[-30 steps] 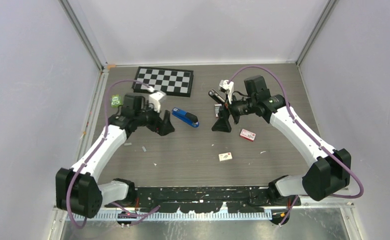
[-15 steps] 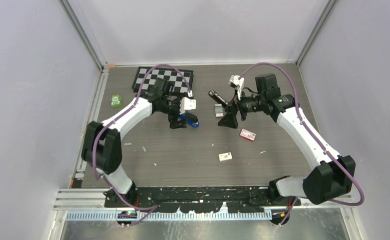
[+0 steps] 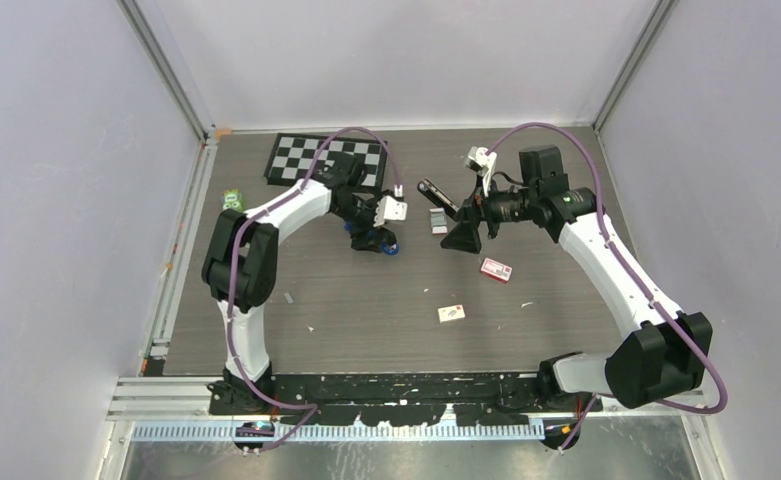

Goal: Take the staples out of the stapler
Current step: Pick up the stapler from the center of the board.

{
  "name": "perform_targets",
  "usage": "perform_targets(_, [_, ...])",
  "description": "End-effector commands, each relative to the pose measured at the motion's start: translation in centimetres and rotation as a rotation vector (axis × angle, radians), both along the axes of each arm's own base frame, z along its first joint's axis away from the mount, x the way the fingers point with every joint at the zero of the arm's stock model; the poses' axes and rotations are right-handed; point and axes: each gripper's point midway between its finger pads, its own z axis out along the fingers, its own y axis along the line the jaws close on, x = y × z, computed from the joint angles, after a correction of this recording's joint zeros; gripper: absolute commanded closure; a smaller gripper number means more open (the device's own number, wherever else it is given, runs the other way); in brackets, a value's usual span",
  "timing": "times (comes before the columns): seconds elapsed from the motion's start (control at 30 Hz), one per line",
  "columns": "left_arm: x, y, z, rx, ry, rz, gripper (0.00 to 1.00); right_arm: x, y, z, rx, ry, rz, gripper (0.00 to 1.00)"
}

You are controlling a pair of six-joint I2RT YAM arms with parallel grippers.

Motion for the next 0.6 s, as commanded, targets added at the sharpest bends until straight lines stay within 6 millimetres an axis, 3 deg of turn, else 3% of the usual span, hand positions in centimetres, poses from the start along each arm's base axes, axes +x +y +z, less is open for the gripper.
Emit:
perform_targets(0.0, [0.8, -0.9, 0.2, -0.004, -0.073, -0.006, 0.26, 0.0, 0.2, 2.0, 0.04, -0.05, 0.016, 0.02])
perform_targets(0.17, [1.7, -1.2, -0.2, -0.004, -0.096, 0.043, 0.38, 0.0, 0.2, 1.9, 0.041, -0.044, 0.018, 0.02])
perform_targets(0.33, [2.0, -1.2, -0.8, 0.022, -0.109, 0.056, 0.42, 0.0, 0.3, 1.9, 0.043, -0.042, 0.022, 0.02])
perform_targets(0.43, [2.9, -1.2, -1.0, 0.038, -0.128, 0.099, 0.53, 0.0, 0.2, 1.9, 0.043, -0.041, 0.02, 0.02])
perform_targets(0.57, [2.7, -1.1, -1.2, 0.043, -0.117, 0.112, 0.54, 0.0, 0.2, 1.9, 0.045, -0.04, 0.02, 0.02])
